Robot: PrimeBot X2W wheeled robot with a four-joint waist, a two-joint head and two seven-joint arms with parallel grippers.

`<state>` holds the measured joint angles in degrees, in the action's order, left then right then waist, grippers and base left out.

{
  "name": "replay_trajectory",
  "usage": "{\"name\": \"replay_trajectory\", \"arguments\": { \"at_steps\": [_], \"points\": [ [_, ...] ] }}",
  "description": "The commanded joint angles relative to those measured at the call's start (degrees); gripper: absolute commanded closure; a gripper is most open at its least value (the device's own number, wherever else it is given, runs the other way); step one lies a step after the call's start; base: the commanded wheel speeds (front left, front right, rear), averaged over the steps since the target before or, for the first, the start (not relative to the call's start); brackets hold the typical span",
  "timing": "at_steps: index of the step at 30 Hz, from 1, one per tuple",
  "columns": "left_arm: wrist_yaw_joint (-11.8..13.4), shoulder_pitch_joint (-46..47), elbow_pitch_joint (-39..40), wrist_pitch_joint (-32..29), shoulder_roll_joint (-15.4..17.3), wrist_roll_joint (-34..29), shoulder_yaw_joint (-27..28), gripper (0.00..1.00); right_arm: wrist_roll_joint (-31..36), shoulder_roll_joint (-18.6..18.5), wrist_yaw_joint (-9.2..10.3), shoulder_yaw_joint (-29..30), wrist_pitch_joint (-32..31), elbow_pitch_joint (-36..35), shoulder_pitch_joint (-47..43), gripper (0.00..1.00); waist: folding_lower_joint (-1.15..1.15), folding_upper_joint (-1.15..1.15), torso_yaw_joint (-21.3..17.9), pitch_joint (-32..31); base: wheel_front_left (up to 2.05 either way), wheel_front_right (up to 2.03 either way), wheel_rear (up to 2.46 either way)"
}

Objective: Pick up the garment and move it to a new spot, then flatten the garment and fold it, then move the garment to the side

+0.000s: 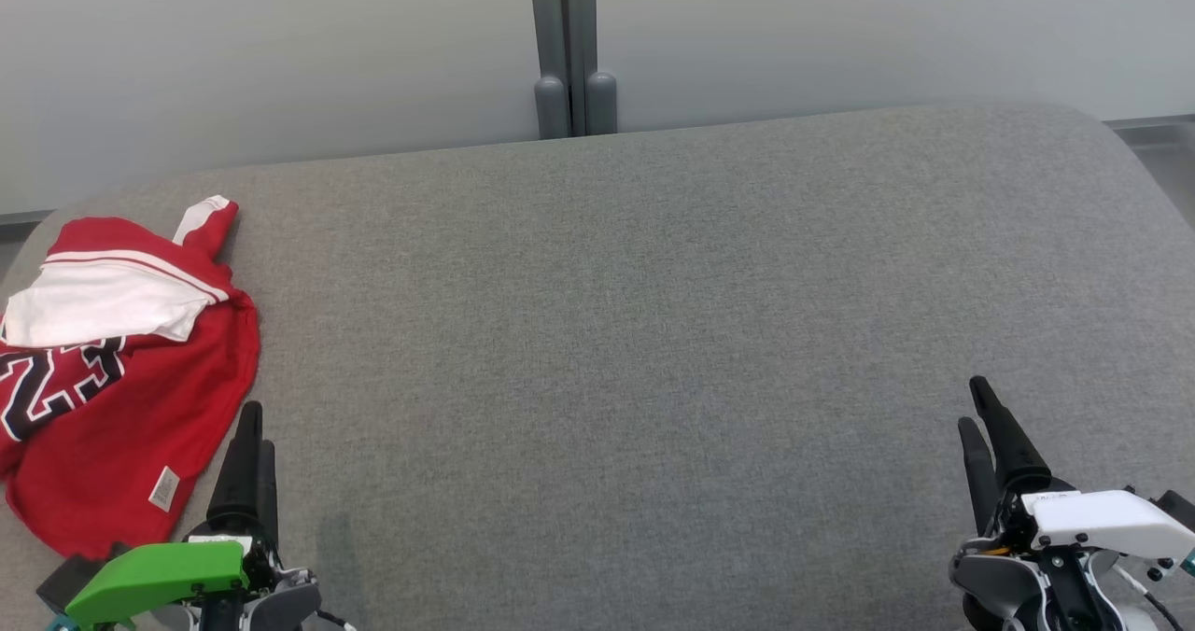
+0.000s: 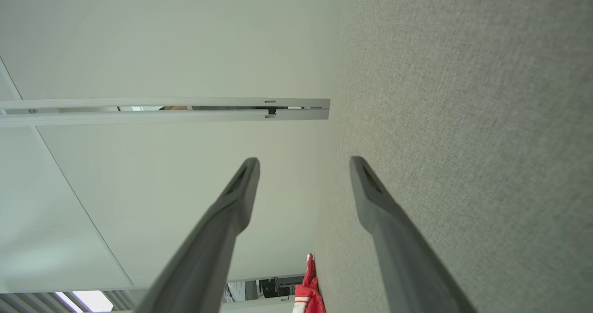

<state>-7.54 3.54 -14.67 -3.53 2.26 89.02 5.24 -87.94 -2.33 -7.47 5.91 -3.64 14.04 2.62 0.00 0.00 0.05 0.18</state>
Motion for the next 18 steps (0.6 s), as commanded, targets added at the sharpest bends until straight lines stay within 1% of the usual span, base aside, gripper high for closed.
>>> {"name": "replay_trajectory", "arguments": {
  "at_steps": [1, 2, 6, 18],
  "points": [
    [0.01, 0.85, 1.59, 0.61, 0.27, -1.54, -0.23, 0.00, 1.88, -0.44, 0.00, -0.19, 0.68, -1.77, 0.50, 0.00, 0.00, 0.00, 0.01, -0.01, 0.00, 0.00, 0.00],
    [0.02, 0.82, 2.08, 1.14, 0.28, -3.14, -0.34, 0.00, 3.79, -0.51, 0.00, -0.18, 1.20, -2.42, 0.25, 0.00, 0.00, 0.00, 0.01, -0.03, 0.00, 0.00, 0.00],
    [0.51, 0.72, 3.19, 2.15, 0.31, -7.66, -0.83, 0.00, 7.69, -0.61, -0.01, -0.24, 2.22, -3.70, -0.23, 0.00, 0.00, 0.00, 0.02, -0.05, 0.00, 0.00, 0.00],
    [3.21, 0.35, 6.22, 4.94, 0.40, -22.82, -2.99, 0.00, 20.05, -1.32, -0.01, -1.90, 5.01, -6.95, -1.67, 0.00, 0.00, 0.00, 0.09, -0.13, 0.00, 0.00, 0.00]
  ]
}}
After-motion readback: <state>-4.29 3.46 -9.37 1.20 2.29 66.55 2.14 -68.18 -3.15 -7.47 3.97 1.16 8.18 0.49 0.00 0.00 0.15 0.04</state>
